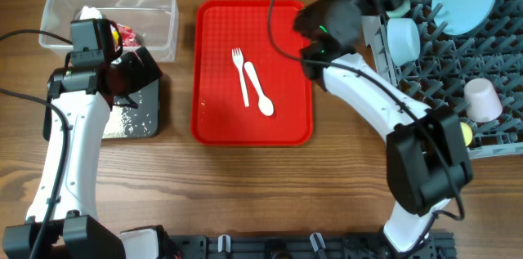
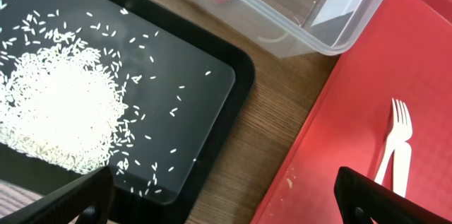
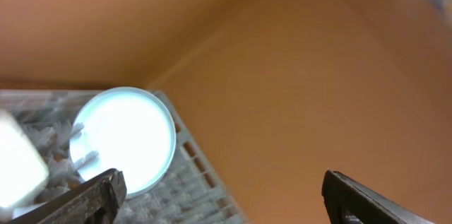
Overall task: Sort waste into correct bins and load items into the dishwasher rack
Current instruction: 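Move the right gripper over the white spoon on the red tray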
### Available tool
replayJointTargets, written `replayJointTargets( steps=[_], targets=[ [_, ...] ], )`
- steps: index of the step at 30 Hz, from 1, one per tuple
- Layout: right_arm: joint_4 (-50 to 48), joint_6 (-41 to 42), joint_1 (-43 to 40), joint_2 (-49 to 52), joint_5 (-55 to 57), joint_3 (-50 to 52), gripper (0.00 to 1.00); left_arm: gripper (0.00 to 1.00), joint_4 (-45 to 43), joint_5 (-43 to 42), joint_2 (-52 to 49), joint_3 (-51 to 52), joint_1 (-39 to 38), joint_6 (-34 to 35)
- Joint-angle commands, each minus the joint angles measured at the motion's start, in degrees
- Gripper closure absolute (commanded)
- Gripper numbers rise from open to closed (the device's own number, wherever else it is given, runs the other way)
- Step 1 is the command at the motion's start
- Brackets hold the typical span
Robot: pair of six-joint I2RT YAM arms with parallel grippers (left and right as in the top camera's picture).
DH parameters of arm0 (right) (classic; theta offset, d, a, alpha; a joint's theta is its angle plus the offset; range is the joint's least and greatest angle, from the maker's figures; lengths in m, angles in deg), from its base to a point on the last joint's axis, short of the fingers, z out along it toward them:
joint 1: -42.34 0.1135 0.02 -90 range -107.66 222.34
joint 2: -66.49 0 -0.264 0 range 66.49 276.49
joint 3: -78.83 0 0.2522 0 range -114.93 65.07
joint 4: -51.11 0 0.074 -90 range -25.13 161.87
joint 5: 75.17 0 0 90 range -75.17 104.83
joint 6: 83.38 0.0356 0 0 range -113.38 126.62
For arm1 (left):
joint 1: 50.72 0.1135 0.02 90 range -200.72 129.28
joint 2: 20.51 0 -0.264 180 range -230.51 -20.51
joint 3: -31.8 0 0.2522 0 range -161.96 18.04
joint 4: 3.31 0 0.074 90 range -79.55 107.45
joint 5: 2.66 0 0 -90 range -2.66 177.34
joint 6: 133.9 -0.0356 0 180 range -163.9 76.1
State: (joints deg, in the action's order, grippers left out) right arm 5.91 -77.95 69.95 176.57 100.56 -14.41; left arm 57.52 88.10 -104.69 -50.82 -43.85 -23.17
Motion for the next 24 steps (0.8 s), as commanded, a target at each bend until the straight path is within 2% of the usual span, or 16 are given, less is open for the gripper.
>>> replayJointTargets(
  steps=[1, 5, 15, 19, 24],
  targets=[
    [23.5, 23.1, 2.2, 1.1, -6.9, -0.3, 0.06, 0.00, -0.1, 0.0, -0.4, -0.5, 0.2, 0.7],
    [41.5, 33.3, 5.1, 1.1, -15.6, -0.3, 0.06, 0.00, 0.3, 0.0, -0.4, -0.5, 0.2, 0.7],
    [63.7, 59.8, 15.7, 1.0, -32.0, -0.3, 0.06, 0.00, 0.5, 0.0, -0.4, -0.5, 0.2, 0.7],
    [70.4, 71.4, 18.1, -0.3, -37.4, -0.7, 0.06, 0.00, 0.8, 0.0, -0.4, -0.5, 0.2, 0.7],
    [81.0, 85.2, 17.8, -5.3, -50.9, -4.4, 0.07, 0.00, 1.4, 0.0, -0.4, -0.5, 0.2, 0.7]
  ],
)
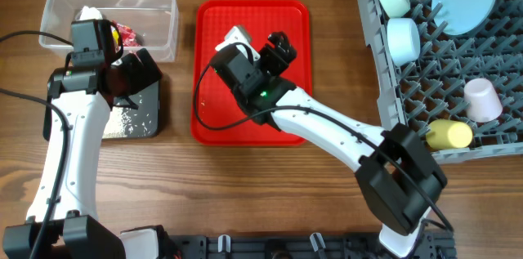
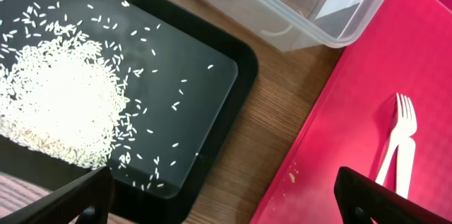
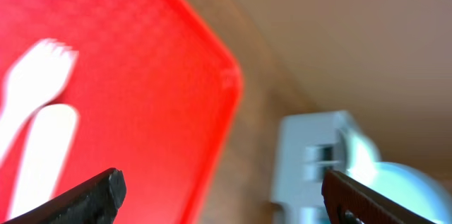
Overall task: Sort waste into correct bins and load items into the dishwasher rack
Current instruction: 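Move the right gripper over the white spoon on the red tray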
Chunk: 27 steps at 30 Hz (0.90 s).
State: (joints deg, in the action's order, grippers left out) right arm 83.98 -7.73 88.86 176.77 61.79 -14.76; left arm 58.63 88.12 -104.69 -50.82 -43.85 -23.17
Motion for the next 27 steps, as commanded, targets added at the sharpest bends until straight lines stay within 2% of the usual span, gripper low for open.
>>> replayJointTargets(
  steps=[1, 5, 9, 11, 23, 27],
  targets=[
    [4.1, 16.6, -1.8, -7.0, -16.5, -4.8, 0.07, 0.00, 0.3, 0.0, -0.4, -0.5, 0.2, 0.7],
    [4.8, 22.1, -4.7, -12.2, -31.5, -5.4, 0.15, 0.00, 0.3, 0.0, -0.4, -0.5, 0.2, 0.7],
    [7.0, 32.1, -8.9, -14.8, -44.7, -5.4, 0.34, 0.00, 0.3, 0.0, -0.4, -0.5, 0.2, 0.7],
    [9.1, 34.0, -10.1, -14.3, -47.3, -5.3, 0.39, 0.00, 0.3, 0.0, -0.4, -0.5, 0.2, 0.7],
    [21.0, 31.9, -10.0, -3.3, -50.5, -5.3, 0.39, 0.00, 0.4, 0.0, -0.4, -0.5, 0.2, 0.7],
    [22.1, 30.4, -10.0, 0.3, -51.0, -5.2, 0.39, 0.00, 0.5, 0.0, -0.4, -0.5, 0.2, 0.7]
  ],
)
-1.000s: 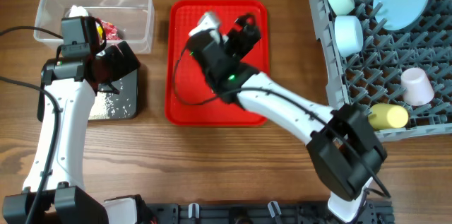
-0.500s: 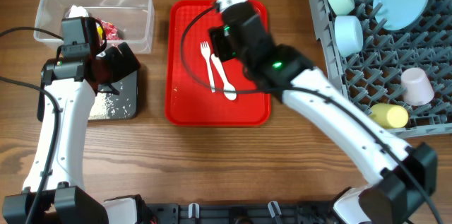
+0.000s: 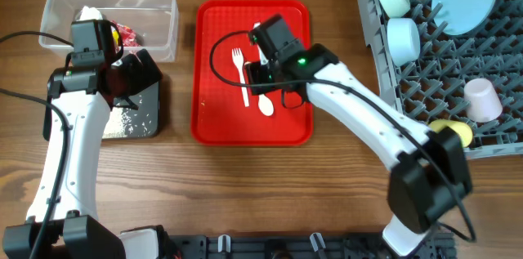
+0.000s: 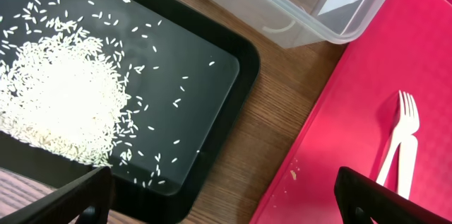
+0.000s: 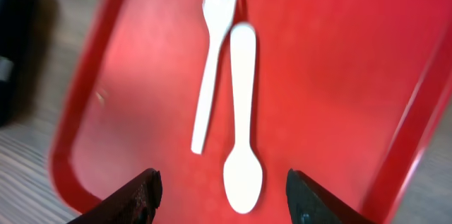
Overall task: Sort waste into correct bins and load items into the dishwasher rack
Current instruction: 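Move the right gripper over the white spoon on the red tray, then lower the right gripper and grasp the white spoon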
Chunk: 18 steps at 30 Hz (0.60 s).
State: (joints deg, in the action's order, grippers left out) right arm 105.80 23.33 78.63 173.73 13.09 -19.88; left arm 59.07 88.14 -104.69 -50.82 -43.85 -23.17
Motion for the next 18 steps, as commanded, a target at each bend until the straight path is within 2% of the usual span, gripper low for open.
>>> replayJointTargets(
  steps=[1, 12, 18],
  targets=[
    [0.3, -1.7, 0.2, 4.2, -2.6, -0.1, 0.39, 0.00, 0.1, 0.0, -0.4, -0.5, 0.2, 0.7],
    [-2.3, -6.2, 0.3, 12.7, -2.4, 0.0, 0.50, 0.00, 0.3, 0.0, -0.4, -0.5, 0.2, 0.7],
    [-4.2, -9.0, 0.3, 15.1, -2.0, 0.0, 0.51, 0.00, 0.2, 0.0, -0.4, -0.5, 0.2, 0.7]
  ],
)
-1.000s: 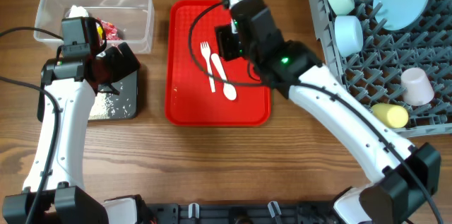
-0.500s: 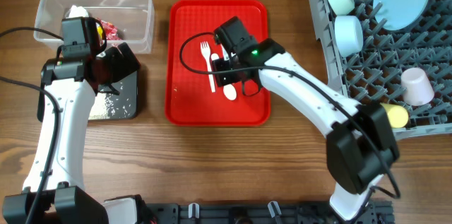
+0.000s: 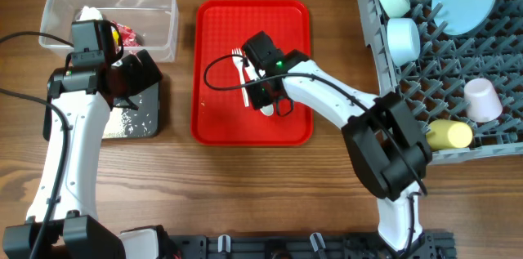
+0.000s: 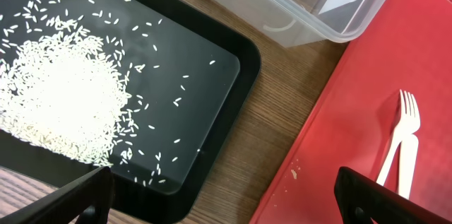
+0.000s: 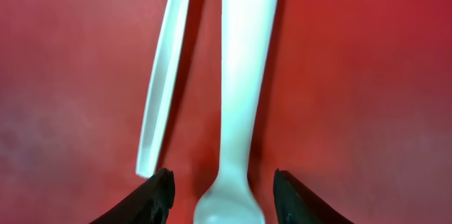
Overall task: Sort waste into correct bins and load items into the dishwasher rack
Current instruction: 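Lower the right gripper and grasp the white spoon, then carry the white spoon to the rack and drop it in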
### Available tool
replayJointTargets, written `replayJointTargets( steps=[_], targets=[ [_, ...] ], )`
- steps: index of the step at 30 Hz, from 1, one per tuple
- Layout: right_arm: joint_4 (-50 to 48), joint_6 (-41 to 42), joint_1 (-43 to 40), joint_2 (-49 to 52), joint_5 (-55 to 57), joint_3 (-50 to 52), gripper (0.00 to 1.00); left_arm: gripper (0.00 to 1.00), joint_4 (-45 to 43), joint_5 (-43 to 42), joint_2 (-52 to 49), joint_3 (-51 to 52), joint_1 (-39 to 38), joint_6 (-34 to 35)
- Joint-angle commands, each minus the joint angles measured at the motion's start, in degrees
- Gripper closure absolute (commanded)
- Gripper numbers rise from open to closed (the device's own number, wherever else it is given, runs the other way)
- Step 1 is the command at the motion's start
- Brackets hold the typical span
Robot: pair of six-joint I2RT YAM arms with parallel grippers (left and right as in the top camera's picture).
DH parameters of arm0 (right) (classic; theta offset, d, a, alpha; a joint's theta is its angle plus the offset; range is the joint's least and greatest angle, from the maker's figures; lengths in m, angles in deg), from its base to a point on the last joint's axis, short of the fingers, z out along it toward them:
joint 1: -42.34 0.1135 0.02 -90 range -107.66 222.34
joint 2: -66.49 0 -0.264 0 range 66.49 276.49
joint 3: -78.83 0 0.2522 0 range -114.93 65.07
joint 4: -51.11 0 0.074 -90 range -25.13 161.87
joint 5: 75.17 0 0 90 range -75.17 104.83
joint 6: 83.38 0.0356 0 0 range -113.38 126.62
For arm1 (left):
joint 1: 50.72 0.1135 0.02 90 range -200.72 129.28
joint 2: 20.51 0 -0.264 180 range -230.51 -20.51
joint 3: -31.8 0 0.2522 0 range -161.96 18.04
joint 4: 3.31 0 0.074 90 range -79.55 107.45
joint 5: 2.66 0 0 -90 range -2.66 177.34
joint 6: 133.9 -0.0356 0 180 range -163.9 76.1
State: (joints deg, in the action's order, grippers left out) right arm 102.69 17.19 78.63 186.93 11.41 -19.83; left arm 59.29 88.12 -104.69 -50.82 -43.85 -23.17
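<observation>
A white plastic spoon (image 5: 244,75) and fork (image 5: 166,75) lie side by side on the red tray (image 5: 367,75). My right gripper (image 5: 222,196) is open and low over the tray. Its fingers stand either side of the spoon's neck, with the fork's handle end just inside the left finger. From overhead the right gripper (image 3: 263,79) covers most of the spoon; the bowl (image 3: 266,110) and the fork tines (image 3: 238,56) show. My left gripper (image 4: 226,199) hangs open and empty over the black tray's corner, seen from overhead (image 3: 131,75).
A black tray (image 4: 198,104) with a heap of rice sits left of the red tray (image 3: 216,112). Behind it is a clear bin (image 3: 163,22) with some waste. The grey dish rack (image 3: 433,71) at the right holds cups, a bowl and a plate.
My right gripper has come down from well above the fork and spoon to just over the tray, its open fingers now around the spoon's neck. The left arm has not moved.
My right gripper was first open up by the dish rack. Then it was over the red tray, then above the fork and spoon. Now it sits low around the spoon. The cutlery has stayed in place and the left gripper has hung open over the black tray throughout.
</observation>
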Motion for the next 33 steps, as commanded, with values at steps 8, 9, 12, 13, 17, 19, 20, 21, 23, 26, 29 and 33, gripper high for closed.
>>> replayJointTargets(
  steps=[8, 9, 12, 13, 17, 19, 20, 21, 23, 26, 29, 33],
  targets=[
    [-3.1, -2.9, 0.1, 3.1, 1.0, 0.3, 0.69, 0.00, 0.0, 0.0, -0.4, -0.5, 0.2, 0.7],
    [-3.1, -2.9, 0.1, 3.1, 1.1, 0.3, 0.75, 0.00, 0.0, 0.0, -0.4, -0.5, 0.2, 0.7],
    [-3.1, -2.9, 0.1, 3.1, 2.1, 0.3, 0.88, 0.00, 0.0, 0.0, -0.4, -0.5, 0.2, 0.7],
    [-3.1, -2.9, 0.0, 3.1, 2.1, 0.3, 0.91, 0.00, 0.0, 0.0, -0.4, -0.5, 0.2, 0.7],
    [-3.1, -2.9, 0.0, 3.1, 2.1, 0.3, 0.96, 0.00, 0.0, 0.0, -0.4, -0.5, 0.2, 0.7],
    [-3.1, -2.9, 0.0, 3.1, 2.1, 0.3, 0.96, 0.00, 0.0, 0.0, -0.4, -0.5, 0.2, 0.7],
    [-3.1, -3.0, 0.0, 3.1, 2.1, 0.3, 0.96, 0.00, 0.0, 0.0, -0.4, -0.5, 0.2, 0.7],
    [-3.1, -3.1, 0.0, 3.1, 2.1, 0.3, 0.96, 0.00, 0.0, 0.0, -0.4, -0.5, 0.2, 0.7],
    [-3.1, -3.1, 0.0, 3.0, 2.1, 0.2, 0.96, 0.00, 0.0, 0.0, -0.4, -0.5, 0.2, 0.7],
    [-2.4, -2.9, -0.4, 1.4, 2.1, -0.1, 0.96, 0.00, 0.0, 0.0, -0.4, -0.5, 0.2, 0.7],
    [-1.3, -2.4, -1.1, -2.3, 2.0, -0.7, 0.96, 0.00, 0.0, 0.0, -0.4, -0.5, 0.2, 0.7],
    [-0.5, -2.5, -2.6, -12.7, 2.1, -0.7, 0.96, 0.00, 0.0, 0.0, -0.4, -0.5, 0.2, 0.7]
  ],
)
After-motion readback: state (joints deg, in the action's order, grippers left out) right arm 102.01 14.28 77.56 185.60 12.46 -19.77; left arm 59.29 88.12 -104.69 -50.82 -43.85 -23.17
